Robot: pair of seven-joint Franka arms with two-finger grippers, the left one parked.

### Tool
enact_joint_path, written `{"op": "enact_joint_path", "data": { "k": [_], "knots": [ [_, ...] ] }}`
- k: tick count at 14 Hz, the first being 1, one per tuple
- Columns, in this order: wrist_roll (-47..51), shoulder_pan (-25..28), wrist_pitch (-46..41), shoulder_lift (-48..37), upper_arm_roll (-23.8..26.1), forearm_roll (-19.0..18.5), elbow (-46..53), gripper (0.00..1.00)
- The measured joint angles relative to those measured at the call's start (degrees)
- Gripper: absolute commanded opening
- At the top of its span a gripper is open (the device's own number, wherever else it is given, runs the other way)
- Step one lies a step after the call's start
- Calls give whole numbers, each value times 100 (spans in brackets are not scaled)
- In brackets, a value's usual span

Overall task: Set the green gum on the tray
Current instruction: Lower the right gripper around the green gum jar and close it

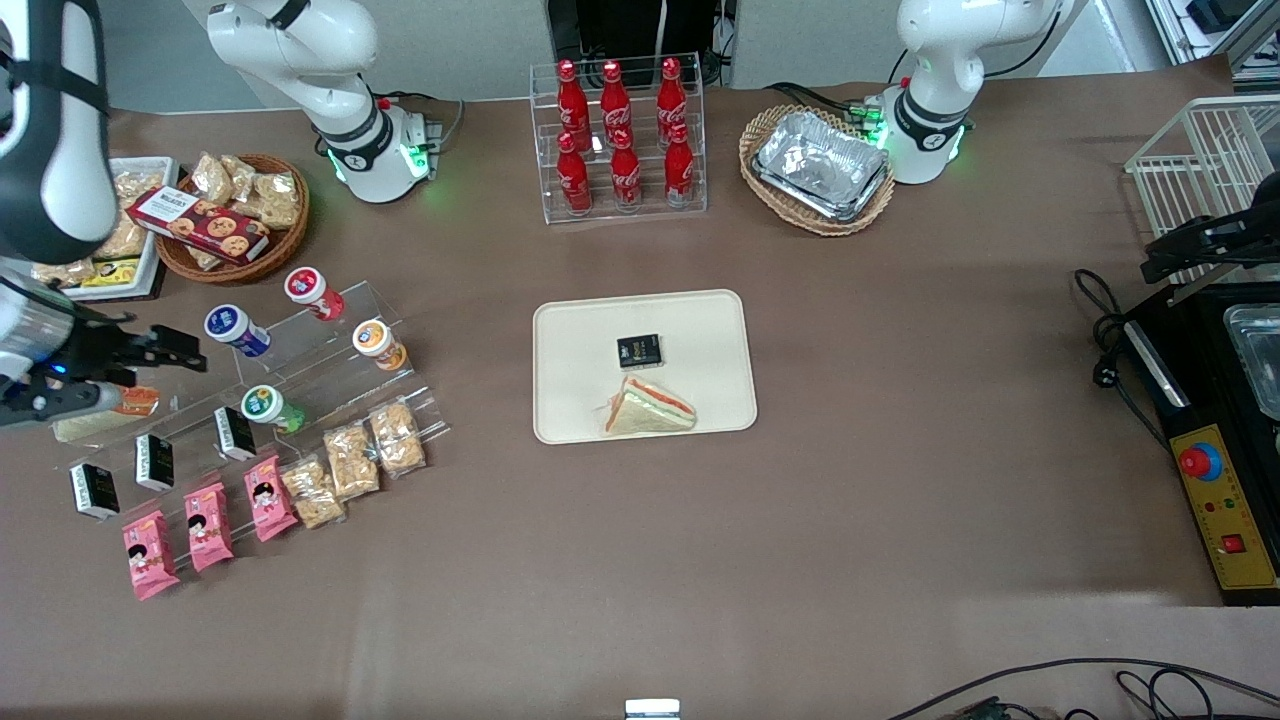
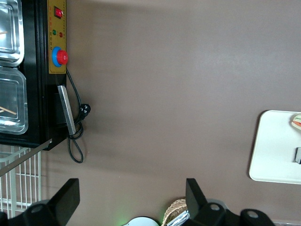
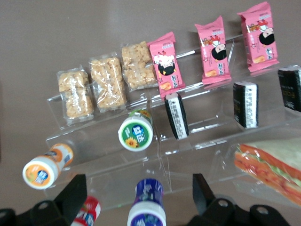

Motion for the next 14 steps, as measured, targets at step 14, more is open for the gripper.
{"op": "enact_joint_path", "data": {
  "k": [14],
  "knots": [
    [-29, 214, 2427, 431, 73, 0, -1797, 81]
  ]
}}
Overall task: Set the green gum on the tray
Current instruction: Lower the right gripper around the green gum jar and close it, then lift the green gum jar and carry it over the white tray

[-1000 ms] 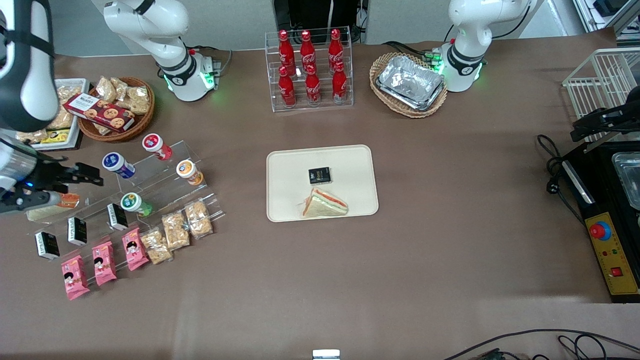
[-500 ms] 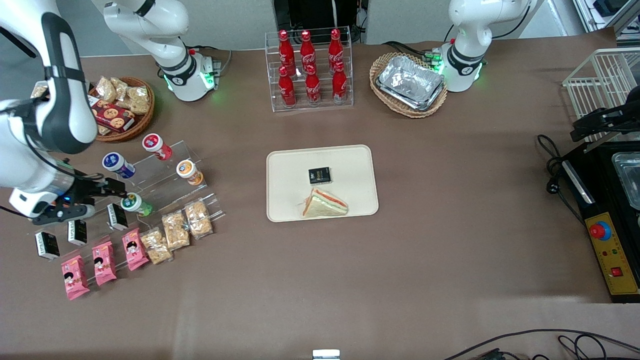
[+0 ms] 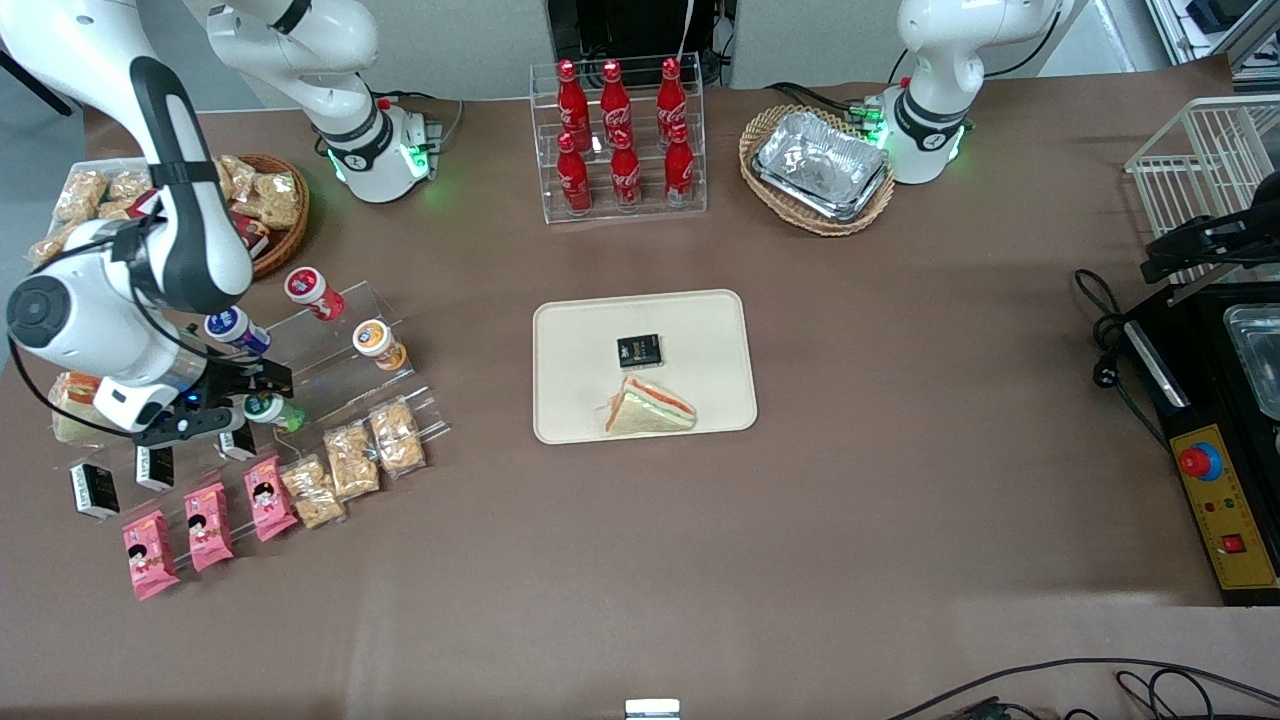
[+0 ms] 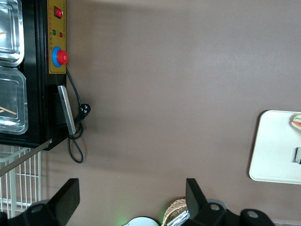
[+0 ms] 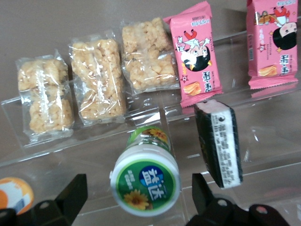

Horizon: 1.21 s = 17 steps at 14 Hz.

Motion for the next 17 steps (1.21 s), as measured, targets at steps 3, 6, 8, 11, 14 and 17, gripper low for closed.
{"op": "enact_joint_path", "data": {
  "k": [3, 6, 8, 11, 14, 17],
  "knots": [
    [0, 10, 213, 5, 0, 0, -175, 32],
    [0, 10, 236, -2, -1, 0, -172, 23],
    [0, 10, 232, -21, -1, 0, -124, 22],
    [0, 10, -465, -130, -1, 0, 326, 22],
    [0, 11, -1738, -358, -2, 1, 1099, 22],
    [17, 17, -3030, -579, 2, 5, 1948, 22]
  ]
}}
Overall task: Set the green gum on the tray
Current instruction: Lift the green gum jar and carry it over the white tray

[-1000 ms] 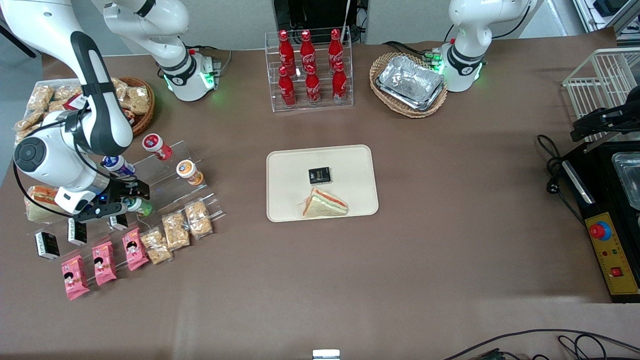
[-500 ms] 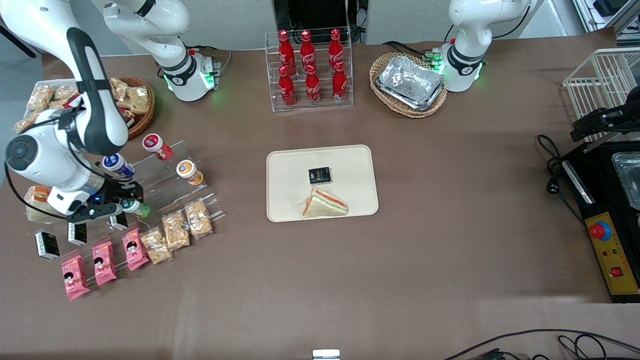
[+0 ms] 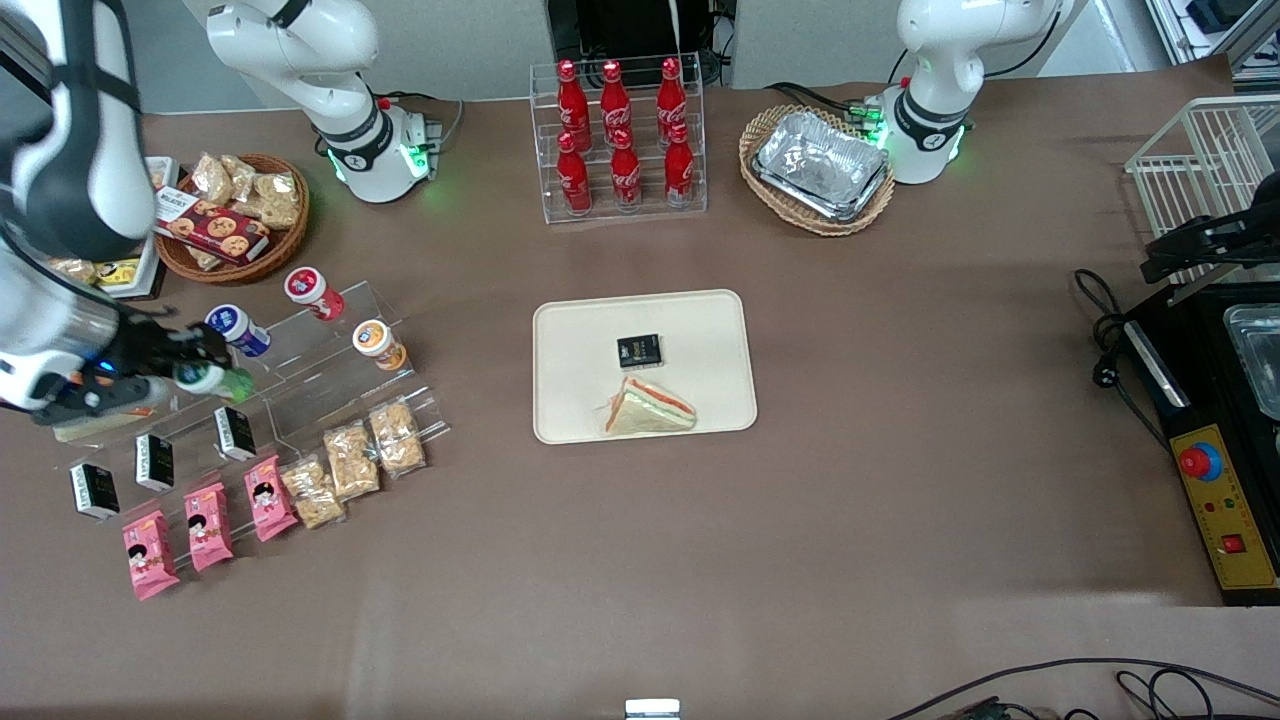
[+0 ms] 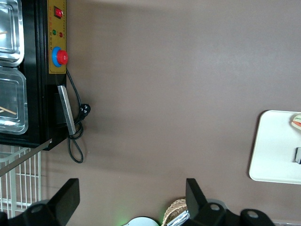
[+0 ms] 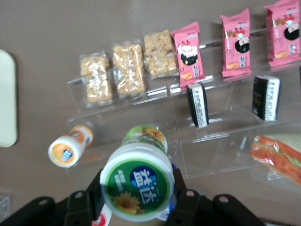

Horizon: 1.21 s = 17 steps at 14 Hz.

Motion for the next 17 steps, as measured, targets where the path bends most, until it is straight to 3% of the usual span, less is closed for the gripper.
{"op": "enact_joint_path", "data": {
  "k": [4, 8, 11, 13, 17],
  "knots": [
    [944, 2, -1538, -116, 376, 368, 1145, 23],
    [3260, 56, -1650, -149, 1896, 457, 1259, 23],
    [4590, 127, -862, -62, 2909, 457, 770, 23],
    [5125, 196, -112, 17, 3331, 457, 230, 23],
    [5739, 728, 1479, 299, 3487, 456, -884, 23]
  ]
}}
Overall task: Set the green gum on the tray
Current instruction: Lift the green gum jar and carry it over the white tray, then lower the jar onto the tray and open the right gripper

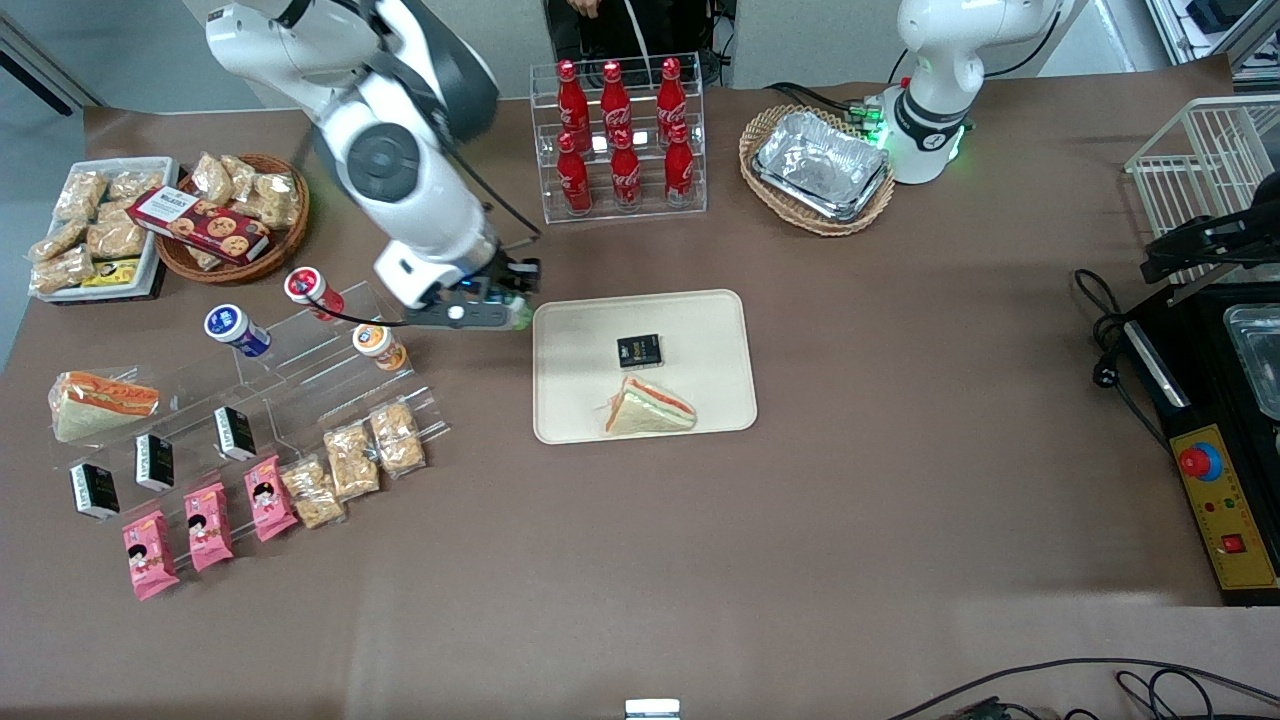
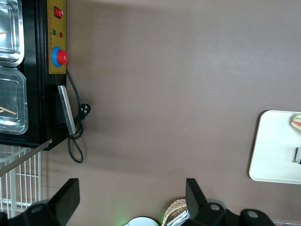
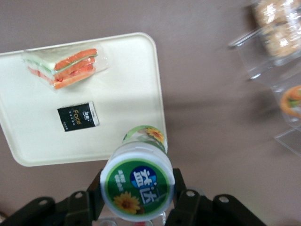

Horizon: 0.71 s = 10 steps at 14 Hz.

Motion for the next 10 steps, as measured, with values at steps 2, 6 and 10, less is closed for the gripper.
{"op": "enact_joint_path", "data": {
  "k": [2, 6, 10],
  "knots": [
    [188, 256, 840, 196, 2, -3, -544, 23],
    [273, 406, 1974, 712, -2, -96, -1186, 23],
    [685, 408, 2768, 1340, -17, -668, -1310, 35]
  ]
}}
